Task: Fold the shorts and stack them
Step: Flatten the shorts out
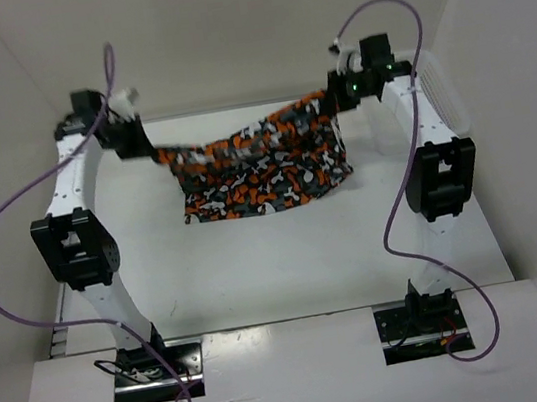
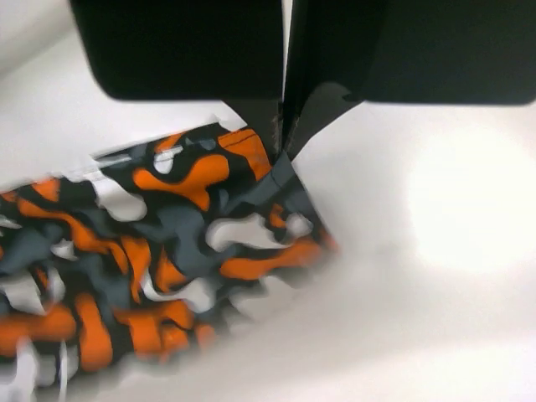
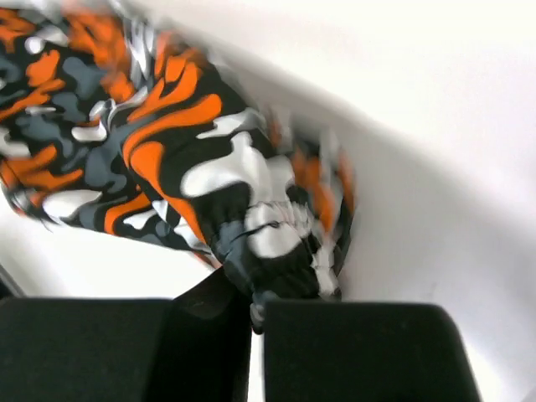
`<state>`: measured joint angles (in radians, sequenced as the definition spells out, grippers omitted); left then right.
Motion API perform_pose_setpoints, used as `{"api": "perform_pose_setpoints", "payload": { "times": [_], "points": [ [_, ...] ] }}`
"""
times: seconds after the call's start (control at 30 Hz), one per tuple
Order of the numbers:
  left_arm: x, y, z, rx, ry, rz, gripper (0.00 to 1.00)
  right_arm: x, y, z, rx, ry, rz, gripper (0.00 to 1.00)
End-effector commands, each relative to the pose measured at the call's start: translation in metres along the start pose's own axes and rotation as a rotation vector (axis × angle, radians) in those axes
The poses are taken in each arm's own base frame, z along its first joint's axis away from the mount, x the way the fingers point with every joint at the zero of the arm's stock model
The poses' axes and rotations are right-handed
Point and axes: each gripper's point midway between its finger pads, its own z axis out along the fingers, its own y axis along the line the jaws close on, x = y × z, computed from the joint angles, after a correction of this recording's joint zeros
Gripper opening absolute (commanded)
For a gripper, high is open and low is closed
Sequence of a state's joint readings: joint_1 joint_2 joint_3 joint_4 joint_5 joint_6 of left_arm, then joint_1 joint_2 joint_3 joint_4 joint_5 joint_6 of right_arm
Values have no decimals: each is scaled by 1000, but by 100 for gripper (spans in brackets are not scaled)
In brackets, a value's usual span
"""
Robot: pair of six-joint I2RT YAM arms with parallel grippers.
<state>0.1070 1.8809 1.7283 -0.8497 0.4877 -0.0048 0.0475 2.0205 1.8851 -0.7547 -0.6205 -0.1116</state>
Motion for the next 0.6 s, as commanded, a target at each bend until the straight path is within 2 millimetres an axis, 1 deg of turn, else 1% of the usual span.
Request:
{"api": "perform_pose_setpoints", "payload": {
  "times": [0.0,0.03,0.07,0.1,0.13,0.17,0.2,0.23,0.3,0.33,0.37,0.4,0.43,0.47,0.5,0.53,0.57],
  "points": [
    [-146,-12,-103,-88,-444,206,0,-135,80,-68,-171,-360,-88,0],
    [-166,-17,-128,-104,-519,241,0,-150,87,-79,-175,-409,-114,0],
    [-188,-37,-165,-115,-622,302,0,-160,100,-97,-188,-448,-153,0],
    [-192,-43,-184,-126,-662,319,0,-162,108,-105,-199,-460,-168,0],
    [-187,-54,-201,-128,-681,330,0,-161,118,-120,-197,-477,-194,0],
    [-181,-62,-208,-114,-683,338,0,-147,115,-115,-193,-441,-176,0],
    [-165,-60,-193,-84,-624,311,0,-140,118,-117,-199,-431,-181,0],
    [-151,-73,-207,-74,-632,319,0,-121,119,-119,-192,-399,-182,0],
    [-124,-70,-197,-68,-579,286,0,-93,116,-114,-187,-343,-161,0],
    [-90,-66,-179,-70,-507,243,0,-62,110,-105,-174,-278,-136,0],
    [-74,-61,-172,-82,-479,223,0,-44,106,-100,-173,-239,-125,0],
    [-57,-62,-175,-115,-471,215,0,-25,98,-93,-148,-199,-108,0],
    [-20,-49,-144,-118,-362,158,0,16,94,-81,-147,-112,-103,0],
    [2,-47,-143,-134,-330,137,0,38,93,-75,-144,-58,-119,0],
    [22,-40,-133,-166,-283,115,0,61,84,-70,-92,-1,-142,0],
    [39,-33,-125,-181,-244,93,0,97,77,-64,-73,81,-207,0],
    [79,-26,-109,-185,-144,43,0,124,74,-63,-58,163,-230,0]
  ]
}}
